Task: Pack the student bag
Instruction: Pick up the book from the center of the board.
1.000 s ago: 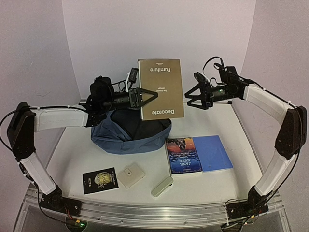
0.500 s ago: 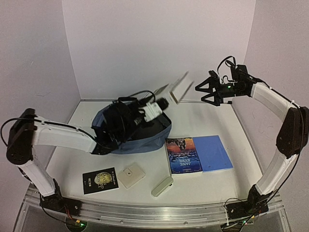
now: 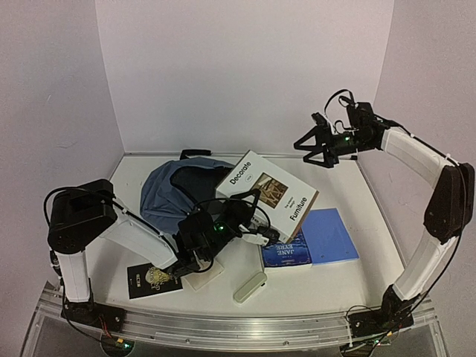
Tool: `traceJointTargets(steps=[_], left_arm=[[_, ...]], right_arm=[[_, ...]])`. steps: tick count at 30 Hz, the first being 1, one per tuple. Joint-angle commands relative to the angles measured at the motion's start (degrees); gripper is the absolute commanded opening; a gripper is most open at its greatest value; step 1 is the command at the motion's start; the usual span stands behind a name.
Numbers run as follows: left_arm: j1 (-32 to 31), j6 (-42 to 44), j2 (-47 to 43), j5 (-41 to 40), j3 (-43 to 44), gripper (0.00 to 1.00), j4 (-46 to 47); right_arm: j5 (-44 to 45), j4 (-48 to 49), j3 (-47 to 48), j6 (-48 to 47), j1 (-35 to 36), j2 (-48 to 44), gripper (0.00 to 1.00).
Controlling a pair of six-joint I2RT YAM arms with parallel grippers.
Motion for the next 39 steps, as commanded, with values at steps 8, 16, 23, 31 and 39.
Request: traceJointTargets(steps=[8,16,23,31,39], left_arm=[[-3.23,6.20,-2.93,0.98,-0.11,0.12,14.98],[-3.67,6.57,-3.00,1.50,0.77,0.18,14.96],[-3.62,6.32,-2.79,-0.97,0.74,0.26,14.96],[-3.65,6.65,-3.62,-0.85,0.19,0.57,14.97],[-3.62,7.21,-3.87,-0.35,-0.77,0.72,14.95]], right_arm=[[-0.03,-31.49,5.32,-33.64,8.19,4.15,0.98],[-5.16,-40.54,7.15,-41.94,10.14,6.61,0.90],[-9.01,-52.76,11.84,-51.53,10.23,9.79,0.52],[-10.46,-52.99,15.58,-50.32,10.09,9.86,0.35],[-16.56,-46.87,22.09,-39.06,5.73,13.61,0.28]])
